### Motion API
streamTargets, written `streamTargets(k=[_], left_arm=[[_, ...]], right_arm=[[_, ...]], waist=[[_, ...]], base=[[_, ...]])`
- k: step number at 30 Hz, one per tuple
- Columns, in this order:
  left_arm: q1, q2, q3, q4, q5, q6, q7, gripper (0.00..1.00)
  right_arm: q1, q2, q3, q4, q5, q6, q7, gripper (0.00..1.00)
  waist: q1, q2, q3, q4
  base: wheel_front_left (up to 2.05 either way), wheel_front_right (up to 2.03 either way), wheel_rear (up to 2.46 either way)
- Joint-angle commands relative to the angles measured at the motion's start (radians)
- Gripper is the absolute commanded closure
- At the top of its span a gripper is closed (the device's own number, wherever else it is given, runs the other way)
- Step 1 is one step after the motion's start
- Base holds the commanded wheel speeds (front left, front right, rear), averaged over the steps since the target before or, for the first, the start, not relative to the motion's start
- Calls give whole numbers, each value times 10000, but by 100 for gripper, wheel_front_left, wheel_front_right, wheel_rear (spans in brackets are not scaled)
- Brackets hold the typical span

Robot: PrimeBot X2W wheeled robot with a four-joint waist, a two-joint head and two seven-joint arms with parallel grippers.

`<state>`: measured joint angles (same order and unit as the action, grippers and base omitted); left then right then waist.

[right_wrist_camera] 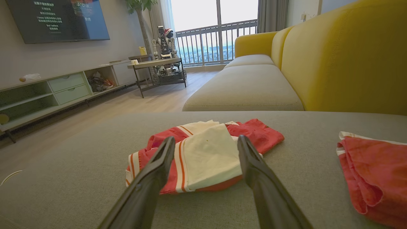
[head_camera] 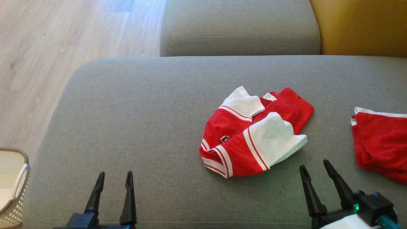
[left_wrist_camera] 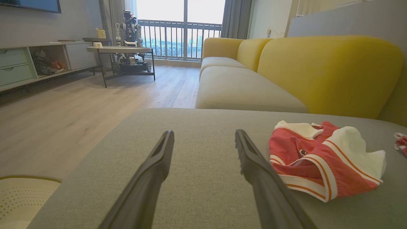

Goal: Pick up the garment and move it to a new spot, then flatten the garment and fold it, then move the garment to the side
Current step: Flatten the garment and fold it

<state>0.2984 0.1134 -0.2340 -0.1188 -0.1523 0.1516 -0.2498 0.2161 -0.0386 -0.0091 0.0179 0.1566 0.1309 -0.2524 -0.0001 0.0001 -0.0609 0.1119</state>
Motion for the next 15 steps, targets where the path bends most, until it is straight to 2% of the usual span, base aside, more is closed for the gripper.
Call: streamTargets(k=[1, 15], left_arm=[[-398, -115, 421, -235, 230, -77, -120, 0], [-317, -357, 573, 2, 743, -357, -120, 0]], right_arm=[[-372, -116, 264, -303, 14, -2, -93, 0], [-354, -116, 258, -246, 92, -2, -93, 0]], waist=[[1, -1, 5, -19], [1, -1, -45, -37]], base=[[0, 0, 0], [0, 0, 0]])
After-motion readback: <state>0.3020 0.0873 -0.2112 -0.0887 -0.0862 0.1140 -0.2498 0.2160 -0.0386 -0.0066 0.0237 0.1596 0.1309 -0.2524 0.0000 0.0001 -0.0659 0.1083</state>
